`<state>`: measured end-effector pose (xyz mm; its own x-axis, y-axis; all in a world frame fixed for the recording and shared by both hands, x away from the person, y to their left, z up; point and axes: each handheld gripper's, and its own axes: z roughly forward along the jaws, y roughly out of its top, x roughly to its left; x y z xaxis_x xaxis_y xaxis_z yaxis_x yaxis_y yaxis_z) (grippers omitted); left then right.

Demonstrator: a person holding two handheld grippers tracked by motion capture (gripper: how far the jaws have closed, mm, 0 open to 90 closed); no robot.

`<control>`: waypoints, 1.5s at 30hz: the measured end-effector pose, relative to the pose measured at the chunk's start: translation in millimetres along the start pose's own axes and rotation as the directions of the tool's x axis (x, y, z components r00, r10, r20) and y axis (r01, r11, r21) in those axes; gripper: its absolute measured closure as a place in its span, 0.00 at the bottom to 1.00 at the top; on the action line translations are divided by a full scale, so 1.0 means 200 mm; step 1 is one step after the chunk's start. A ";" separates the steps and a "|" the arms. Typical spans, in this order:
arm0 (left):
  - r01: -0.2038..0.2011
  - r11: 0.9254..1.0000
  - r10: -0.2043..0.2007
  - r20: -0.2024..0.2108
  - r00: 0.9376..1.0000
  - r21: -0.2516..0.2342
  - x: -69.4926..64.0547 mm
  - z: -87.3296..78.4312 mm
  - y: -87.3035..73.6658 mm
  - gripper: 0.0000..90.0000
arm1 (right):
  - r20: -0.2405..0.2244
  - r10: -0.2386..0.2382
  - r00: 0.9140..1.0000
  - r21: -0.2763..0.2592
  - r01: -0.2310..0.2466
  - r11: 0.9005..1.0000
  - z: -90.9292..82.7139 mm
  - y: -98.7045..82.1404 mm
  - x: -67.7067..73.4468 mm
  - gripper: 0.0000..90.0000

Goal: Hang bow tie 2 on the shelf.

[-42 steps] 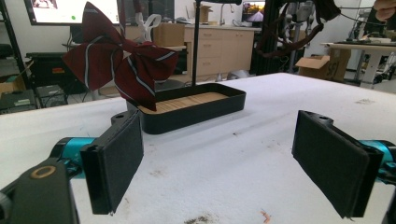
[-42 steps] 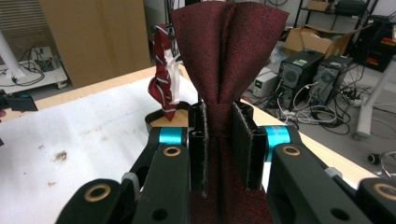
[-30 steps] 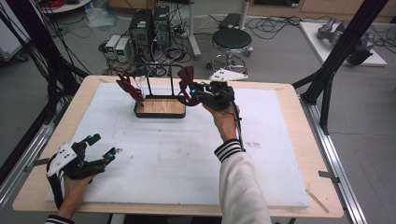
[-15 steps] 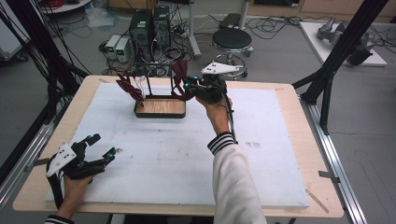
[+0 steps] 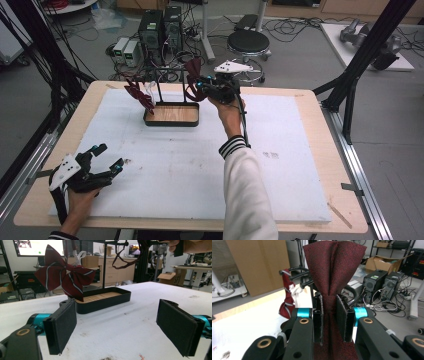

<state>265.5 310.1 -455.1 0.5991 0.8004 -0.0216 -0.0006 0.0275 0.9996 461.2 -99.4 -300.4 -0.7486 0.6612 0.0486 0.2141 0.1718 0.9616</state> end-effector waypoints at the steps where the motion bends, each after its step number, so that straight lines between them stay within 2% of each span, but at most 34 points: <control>1: 0.001 1.000 -0.001 0.000 1.000 0.000 0.00 0.00 0.00 0.19 | 0.004 0.002 1.000 -0.005 -0.002 1.000 0.00 0.00 -0.01 0.86; 11: 0.000 1.000 0.000 0.000 1.000 0.000 0.00 0.00 0.00 0.19 | 0.030 0.036 0.999 -0.019 -0.036 0.999 0.04 -0.01 -0.05 0.86; 18: 0.001 1.000 -0.001 0.001 1.000 -0.001 0.00 0.00 0.00 0.19 | 0.047 0.043 0.998 -0.014 -0.042 0.999 0.07 -0.02 -0.05 0.86; 30: 0.000 1.000 0.000 0.002 1.000 0.000 0.00 0.00 0.00 0.19 | 0.095 0.071 0.993 0.030 -0.074 0.997 0.07 -0.06 -0.11 0.85; 45: 0.000 1.000 0.000 0.005 1.000 -0.001 0.00 0.00 0.00 0.19 | 0.110 0.077 0.991 0.095 -0.087 0.992 0.08 -0.08 -0.13 0.81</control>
<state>265.3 310.6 -455.1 0.6028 0.7976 -0.0212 -0.0012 0.0275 0.9996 487.8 -107.0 -322.0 -0.6561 0.7490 0.0922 0.3372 0.1815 0.9238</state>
